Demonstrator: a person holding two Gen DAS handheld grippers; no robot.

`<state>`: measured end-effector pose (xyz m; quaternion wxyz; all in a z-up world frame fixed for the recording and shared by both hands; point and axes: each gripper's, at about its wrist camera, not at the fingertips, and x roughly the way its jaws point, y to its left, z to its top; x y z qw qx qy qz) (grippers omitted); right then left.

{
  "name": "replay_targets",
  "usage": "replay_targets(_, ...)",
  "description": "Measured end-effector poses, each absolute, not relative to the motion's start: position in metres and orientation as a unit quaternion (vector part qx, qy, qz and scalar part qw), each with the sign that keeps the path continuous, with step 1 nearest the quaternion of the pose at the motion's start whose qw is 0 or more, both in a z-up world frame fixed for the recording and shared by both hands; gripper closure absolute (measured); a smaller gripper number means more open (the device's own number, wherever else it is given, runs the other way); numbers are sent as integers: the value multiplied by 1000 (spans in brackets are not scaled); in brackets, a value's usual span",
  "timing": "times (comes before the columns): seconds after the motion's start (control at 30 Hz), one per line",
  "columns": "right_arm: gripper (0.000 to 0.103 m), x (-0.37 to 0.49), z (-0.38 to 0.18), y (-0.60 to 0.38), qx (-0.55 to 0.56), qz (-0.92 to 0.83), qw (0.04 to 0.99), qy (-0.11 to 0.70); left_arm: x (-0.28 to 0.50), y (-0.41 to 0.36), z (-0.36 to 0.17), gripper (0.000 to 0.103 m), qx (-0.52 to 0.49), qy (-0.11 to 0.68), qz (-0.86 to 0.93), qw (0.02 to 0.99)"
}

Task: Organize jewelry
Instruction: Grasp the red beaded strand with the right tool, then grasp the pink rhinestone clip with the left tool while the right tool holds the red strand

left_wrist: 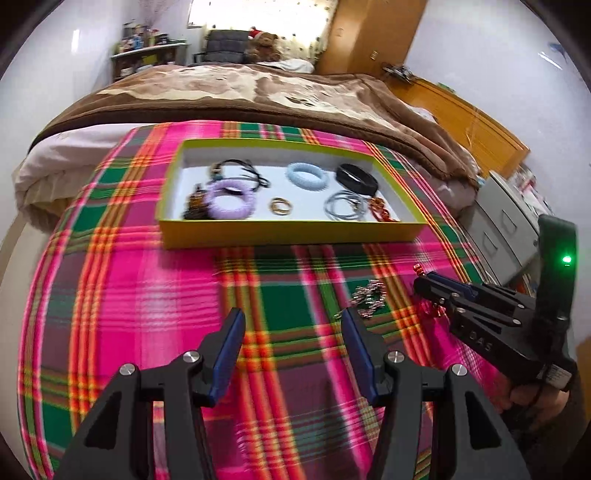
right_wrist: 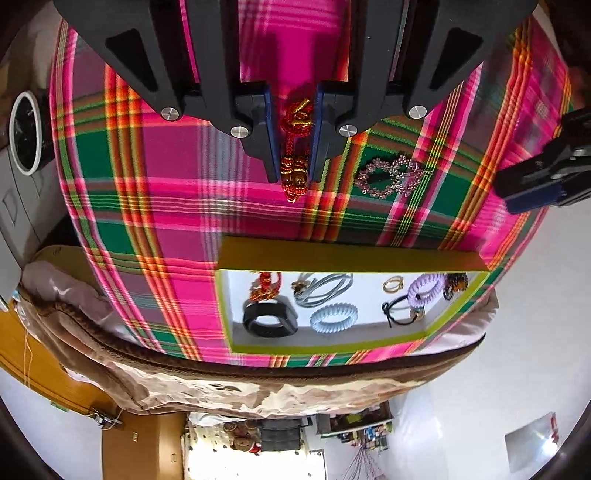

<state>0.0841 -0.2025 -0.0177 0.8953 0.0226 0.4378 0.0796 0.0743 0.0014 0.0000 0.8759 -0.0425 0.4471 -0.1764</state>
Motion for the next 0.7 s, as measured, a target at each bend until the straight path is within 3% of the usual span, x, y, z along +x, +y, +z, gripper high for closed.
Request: replay_targets(0.7,87,64,-10,-235,61,84,900,423,89,-90,-26,46,130,457,-214,854)
